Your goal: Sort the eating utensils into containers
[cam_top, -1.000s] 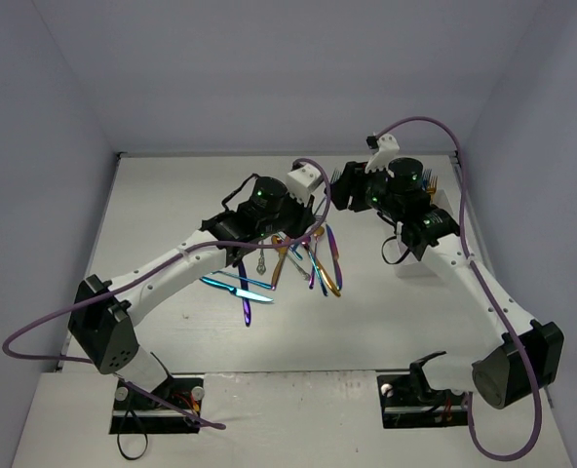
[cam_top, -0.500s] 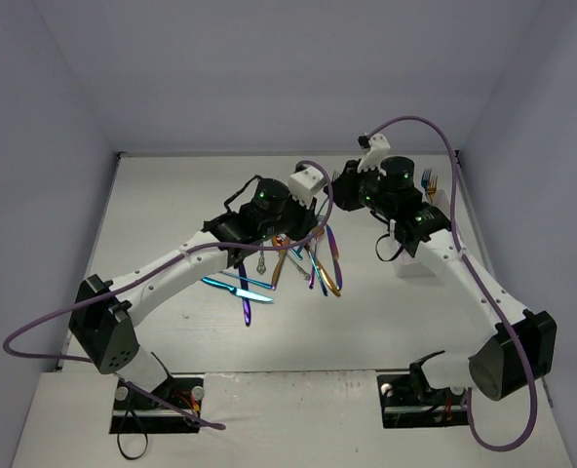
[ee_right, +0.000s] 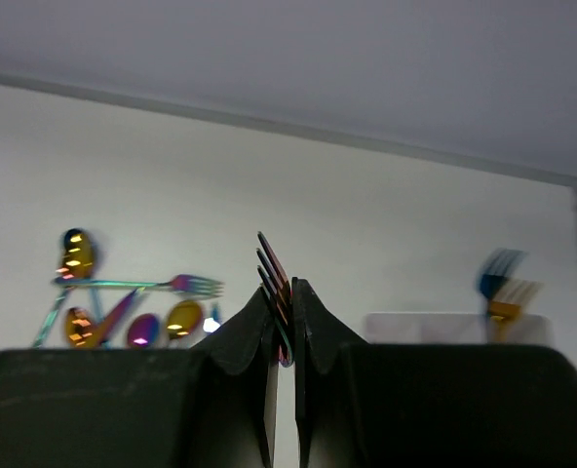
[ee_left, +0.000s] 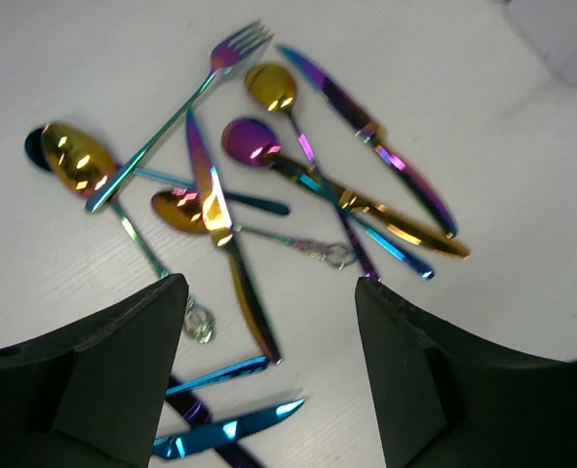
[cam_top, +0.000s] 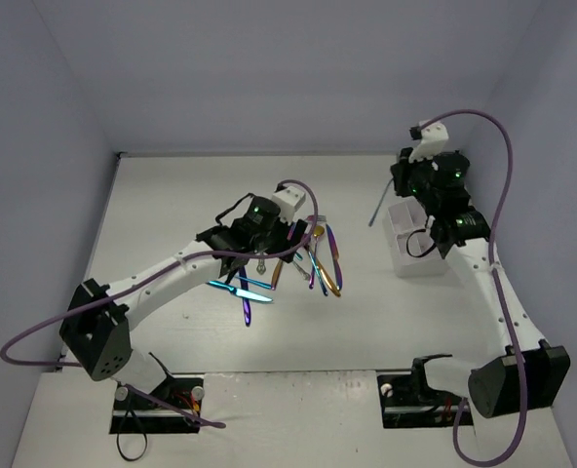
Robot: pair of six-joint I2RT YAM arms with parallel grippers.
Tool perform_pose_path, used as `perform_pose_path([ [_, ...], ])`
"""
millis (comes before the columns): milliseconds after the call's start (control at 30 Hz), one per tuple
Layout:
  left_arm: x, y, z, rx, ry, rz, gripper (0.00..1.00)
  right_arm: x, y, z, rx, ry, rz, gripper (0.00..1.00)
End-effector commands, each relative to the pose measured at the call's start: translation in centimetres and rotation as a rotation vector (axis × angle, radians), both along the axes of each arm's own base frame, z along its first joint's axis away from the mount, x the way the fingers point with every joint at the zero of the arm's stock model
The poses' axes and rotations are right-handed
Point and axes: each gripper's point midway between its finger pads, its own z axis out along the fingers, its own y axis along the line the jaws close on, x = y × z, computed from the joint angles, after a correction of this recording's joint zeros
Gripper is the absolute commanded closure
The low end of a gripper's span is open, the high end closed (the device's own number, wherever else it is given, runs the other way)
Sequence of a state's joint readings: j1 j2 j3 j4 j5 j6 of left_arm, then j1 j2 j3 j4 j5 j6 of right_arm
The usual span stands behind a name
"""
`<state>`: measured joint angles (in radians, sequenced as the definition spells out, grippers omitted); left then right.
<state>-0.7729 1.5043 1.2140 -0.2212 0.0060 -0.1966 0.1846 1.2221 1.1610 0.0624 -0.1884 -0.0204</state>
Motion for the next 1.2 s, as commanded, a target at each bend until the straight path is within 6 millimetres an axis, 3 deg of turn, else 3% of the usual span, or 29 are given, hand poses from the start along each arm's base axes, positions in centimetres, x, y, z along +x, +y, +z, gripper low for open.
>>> perform_pose_path([
  [0, 0.3, 5.9, 1.3, -0.009, -0.011, 0.173, 0.33, 0.8, -6.8, 5.7, -0.195, -0.193, -0.182, 1.00],
  [67, -0.3, 7.6, 0.2, -0.010, 0.028, 0.223, 0.33, 1.1, -8.2, 6.0, -0.238, -0.196, -0.223, 1.00],
  [100, -0.6, 9.2, -0.6, -0.014, 0.060, 0.276, 0.33, 1.7, -9.9, 6.1, -0.280, -0.192, -0.268, 1.00],
  [200, -1.3, 11.5, -1.9, -0.032, 0.104, 0.349, 0.33, 2.5, -13.4, 6.5, -0.332, -0.185, -0.342, 1.00],
  [467, -3.3, 14.7, -4.5, -0.042, 0.182, 0.470, 0.32, 5.1, -18.5, 6.7, -0.398, -0.175, -0.457, 1.00],
  [800, -3.5, 16.3, -5.1, -0.052, 0.210, 0.537, 0.32, 8.0, -20.3, 2.1, -0.308, -0.169, -0.481, 1.00],
  [1067, -3.5, 17.1, -5.8, -0.058, 0.244, 0.587, 0.32, 8.4, -20.2, -3.6, -0.265, -0.077, -0.454, 1.00],
  [1167, -3.4, 17.1, -6.0, -0.076, 0.264, 0.612, 0.32, 7.9, -19.8, -4.6, -0.246, -0.057, -0.446, 0.94],
])
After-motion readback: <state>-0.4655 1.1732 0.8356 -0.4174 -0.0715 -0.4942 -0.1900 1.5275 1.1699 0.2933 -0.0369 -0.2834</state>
